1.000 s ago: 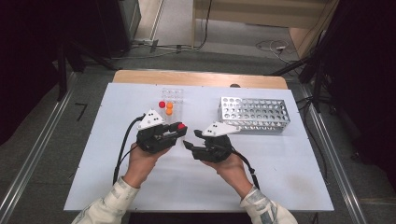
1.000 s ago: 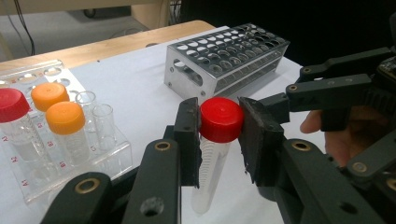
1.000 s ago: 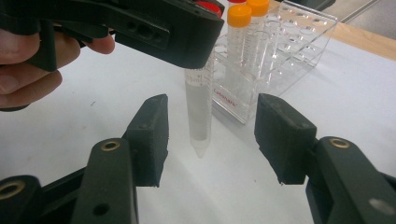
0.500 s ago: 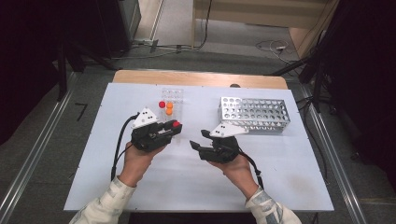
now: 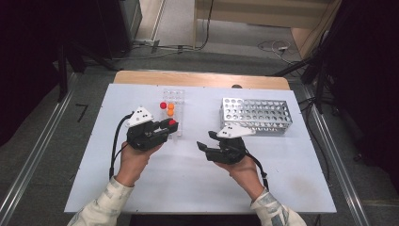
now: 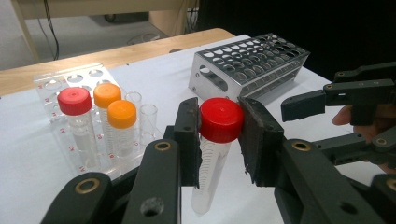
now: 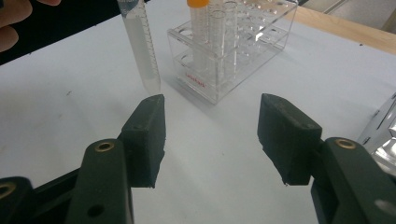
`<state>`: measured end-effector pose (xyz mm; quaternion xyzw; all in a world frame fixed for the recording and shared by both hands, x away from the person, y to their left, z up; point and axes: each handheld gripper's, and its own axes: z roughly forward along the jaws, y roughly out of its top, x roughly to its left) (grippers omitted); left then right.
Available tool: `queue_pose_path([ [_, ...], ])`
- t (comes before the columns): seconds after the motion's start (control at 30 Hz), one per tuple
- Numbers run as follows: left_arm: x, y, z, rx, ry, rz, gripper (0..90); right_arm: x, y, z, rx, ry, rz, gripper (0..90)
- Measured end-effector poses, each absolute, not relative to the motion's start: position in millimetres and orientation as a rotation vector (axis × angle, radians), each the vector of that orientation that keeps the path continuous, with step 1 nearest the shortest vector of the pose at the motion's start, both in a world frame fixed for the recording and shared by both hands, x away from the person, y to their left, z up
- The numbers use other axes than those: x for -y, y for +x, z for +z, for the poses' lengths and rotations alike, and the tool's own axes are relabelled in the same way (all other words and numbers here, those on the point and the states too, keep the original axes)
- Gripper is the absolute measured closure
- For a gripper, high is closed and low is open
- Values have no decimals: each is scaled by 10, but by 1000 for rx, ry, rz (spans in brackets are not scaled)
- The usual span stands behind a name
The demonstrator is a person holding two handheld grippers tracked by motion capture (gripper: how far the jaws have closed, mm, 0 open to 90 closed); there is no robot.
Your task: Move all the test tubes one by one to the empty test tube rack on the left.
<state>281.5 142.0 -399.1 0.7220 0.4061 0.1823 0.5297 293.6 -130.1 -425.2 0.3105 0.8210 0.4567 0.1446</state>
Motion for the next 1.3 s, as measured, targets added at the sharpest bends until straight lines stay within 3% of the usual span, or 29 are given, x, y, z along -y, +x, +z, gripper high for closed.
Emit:
queue_pose_path([
  [1.3, -1619, 2859, -3952, -1028, 1687, 470, 704, 1531, 2970, -4294, -2352, 942, 1282, 393],
])
